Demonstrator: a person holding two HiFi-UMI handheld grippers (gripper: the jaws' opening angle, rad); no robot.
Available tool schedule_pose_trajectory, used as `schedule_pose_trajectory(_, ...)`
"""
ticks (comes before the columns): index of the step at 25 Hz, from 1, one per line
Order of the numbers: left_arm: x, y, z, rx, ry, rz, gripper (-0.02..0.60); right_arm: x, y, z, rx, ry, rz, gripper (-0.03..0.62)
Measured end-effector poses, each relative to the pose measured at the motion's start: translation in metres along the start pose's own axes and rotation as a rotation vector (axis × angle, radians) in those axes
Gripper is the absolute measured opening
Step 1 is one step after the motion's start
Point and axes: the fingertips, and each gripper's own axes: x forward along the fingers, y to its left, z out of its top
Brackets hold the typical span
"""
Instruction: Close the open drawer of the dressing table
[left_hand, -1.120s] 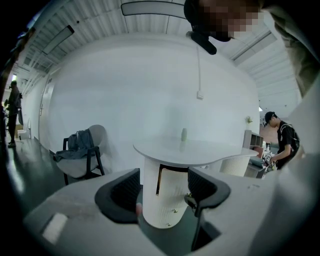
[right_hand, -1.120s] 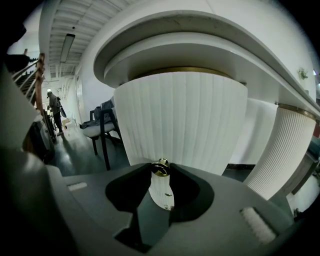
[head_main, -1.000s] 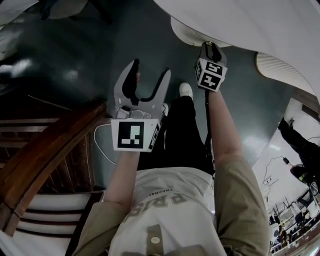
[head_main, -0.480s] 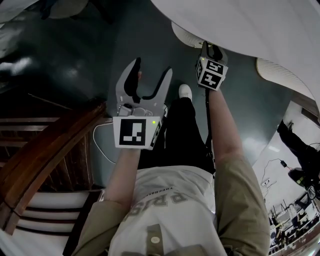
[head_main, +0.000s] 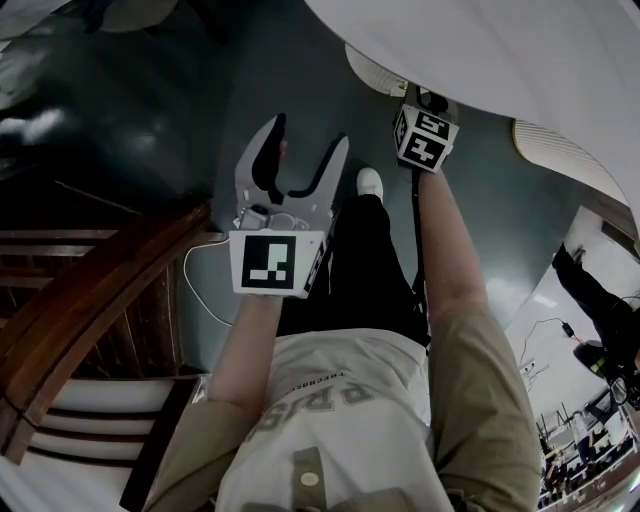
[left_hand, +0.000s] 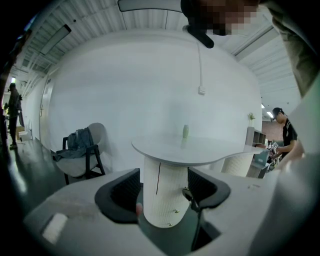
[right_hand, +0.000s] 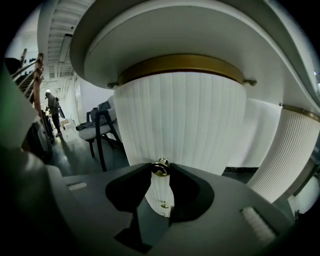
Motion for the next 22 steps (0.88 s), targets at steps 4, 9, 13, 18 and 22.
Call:
schedule_pose_trajectory(4, -0.001, 0.0, 0.0, -0.02, 0.001, 0.01, 0.313, 0.001, 0.0, 0.001, -0.006, -0.008, -0.006, 0.118)
schedule_pose_trajectory(9, -0.002, 0.001, -0.003, -0.02, 0.002, 0.013, 0.313, 0.0, 0.0, 0.002, -0.007, -0.024, -0.008, 0.12)
schedule_pose_trajectory(13, -0.002, 0.0, -0.003, -0.016, -0.005, 0.013, 0.313, 0.001, -0.001, 0.002, -0.008, -0.027, -0.007, 0.12)
schedule_pose_trajectory(18, -0.007, -0.001, -0.003, -0.015, -0.007, 0.015, 0.313, -0.001, 0.001, 0.001, -0.015, -0.017, 0.001, 0.123)
schedule_pose_trajectory(22, -0.018, 0.007, -0.006, -0.006, -0.015, 0.012, 0.313, -0.005, 0.018, -0.006, -0.004, 0.001, 0.042, 0.189)
